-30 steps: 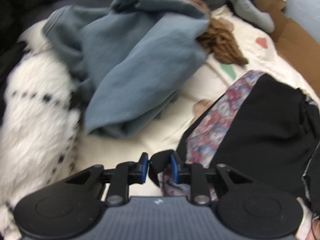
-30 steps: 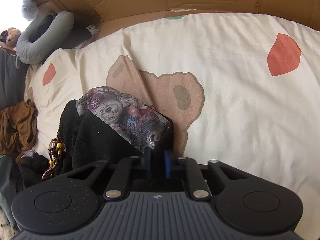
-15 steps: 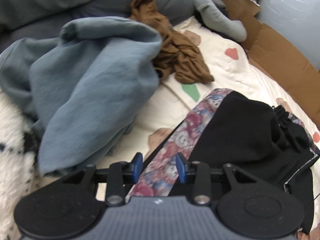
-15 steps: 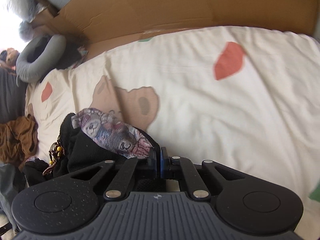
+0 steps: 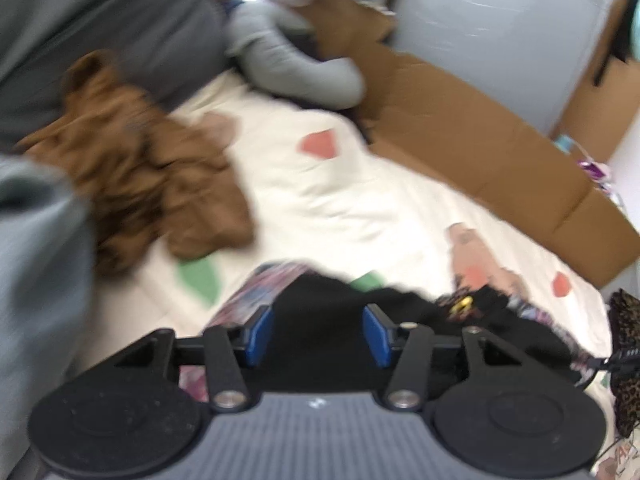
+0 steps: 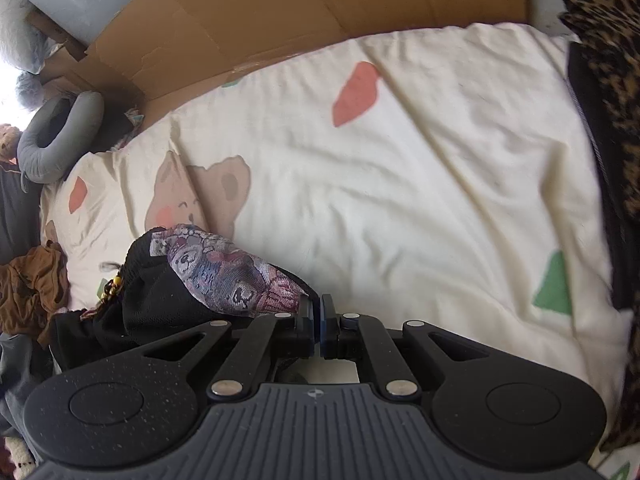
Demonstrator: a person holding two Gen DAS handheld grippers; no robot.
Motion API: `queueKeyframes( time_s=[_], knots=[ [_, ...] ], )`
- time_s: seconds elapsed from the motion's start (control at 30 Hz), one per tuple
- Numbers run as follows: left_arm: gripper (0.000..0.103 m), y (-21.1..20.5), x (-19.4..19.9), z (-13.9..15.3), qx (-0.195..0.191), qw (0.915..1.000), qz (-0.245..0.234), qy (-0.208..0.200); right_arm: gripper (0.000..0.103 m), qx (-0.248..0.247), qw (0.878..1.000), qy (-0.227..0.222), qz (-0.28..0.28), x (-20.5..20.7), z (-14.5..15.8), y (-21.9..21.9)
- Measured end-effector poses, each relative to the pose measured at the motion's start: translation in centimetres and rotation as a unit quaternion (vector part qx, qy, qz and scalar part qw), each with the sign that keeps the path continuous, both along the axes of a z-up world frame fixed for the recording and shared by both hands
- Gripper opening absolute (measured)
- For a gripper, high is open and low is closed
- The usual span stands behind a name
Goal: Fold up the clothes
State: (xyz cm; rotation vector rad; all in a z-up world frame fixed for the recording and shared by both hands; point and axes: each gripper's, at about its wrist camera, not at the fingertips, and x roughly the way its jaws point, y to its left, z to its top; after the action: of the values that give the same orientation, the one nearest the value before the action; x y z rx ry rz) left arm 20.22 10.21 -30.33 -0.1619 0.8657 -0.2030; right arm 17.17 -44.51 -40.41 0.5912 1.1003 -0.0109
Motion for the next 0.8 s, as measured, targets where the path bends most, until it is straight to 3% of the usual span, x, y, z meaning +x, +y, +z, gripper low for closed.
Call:
queueKeyframes(
  time_s=[0.27, 0.53, 0.67, 0.8],
  knots=[
    [0.068, -6.9, 3.7, -0.6, 0.009, 0.9958, -0.088, -0.022, 0.000, 0.003, 1.000, 0.018, -0.013, -1.9, -0.8, -0.8],
    [0.068, -11.3, 5.6, -3.4, 0.015, 0.9890, -0.147, 0.009, 0.005, 0.006, 1.000, 0.027, -0.006, -2.2, -0.9, -0.8],
    [0.069, -13.0, 6.0, -5.5, 0.019, 0.9833, -0.178, 0.035, 0.011, 0.006, 1.000, 0.023, -0.005, -2.6, -0.1, -1.0],
    [0.069, -14.2, 6.2, -7.4, 0.035, 0.9783, -0.197, 0.055, 0.032, 0.000, 1.000, 0.012, 0.007, -2.8, 0.6, -0.8]
  ],
)
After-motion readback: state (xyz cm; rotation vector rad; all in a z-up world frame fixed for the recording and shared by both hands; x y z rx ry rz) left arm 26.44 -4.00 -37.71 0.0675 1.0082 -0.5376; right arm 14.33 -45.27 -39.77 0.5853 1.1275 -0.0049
